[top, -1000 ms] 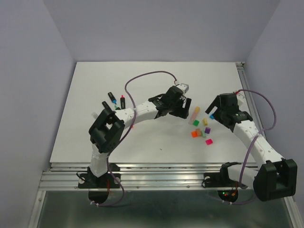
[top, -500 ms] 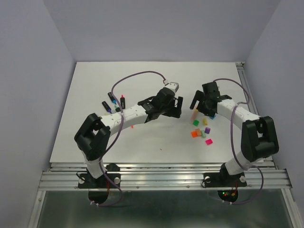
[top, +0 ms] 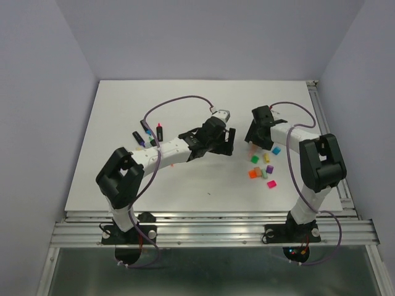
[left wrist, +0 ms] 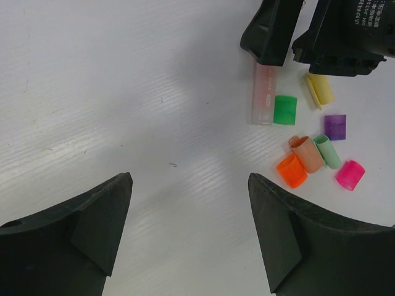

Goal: Open the pen caps

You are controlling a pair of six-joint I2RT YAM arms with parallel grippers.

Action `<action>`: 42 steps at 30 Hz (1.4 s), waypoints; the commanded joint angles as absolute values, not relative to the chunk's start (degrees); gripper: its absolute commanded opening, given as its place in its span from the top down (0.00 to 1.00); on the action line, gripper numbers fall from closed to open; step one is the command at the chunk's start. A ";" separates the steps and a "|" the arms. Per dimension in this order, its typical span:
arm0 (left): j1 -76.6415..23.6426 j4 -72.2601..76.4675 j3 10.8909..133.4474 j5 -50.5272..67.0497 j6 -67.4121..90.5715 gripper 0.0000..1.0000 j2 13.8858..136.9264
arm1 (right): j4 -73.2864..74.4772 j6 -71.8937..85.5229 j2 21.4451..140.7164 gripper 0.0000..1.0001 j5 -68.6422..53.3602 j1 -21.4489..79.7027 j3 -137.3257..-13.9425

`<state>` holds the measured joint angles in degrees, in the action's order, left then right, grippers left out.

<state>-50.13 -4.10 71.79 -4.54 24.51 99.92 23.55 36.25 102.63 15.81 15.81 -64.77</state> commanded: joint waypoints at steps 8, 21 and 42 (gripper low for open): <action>-50.19 -1.50 70.14 -3.96 25.49 0.12 96.42 | 20.74 38.67 106.44 0.53 19.34 15.91 -68.30; -50.19 -0.27 69.17 -0.71 25.66 0.13 96.16 | 17.41 37.09 100.39 0.89 12.95 16.00 -65.04; -50.27 5.19 68.47 5.80 27.42 0.25 96.24 | 7.65 44.38 80.25 0.93 -3.78 26.28 -55.11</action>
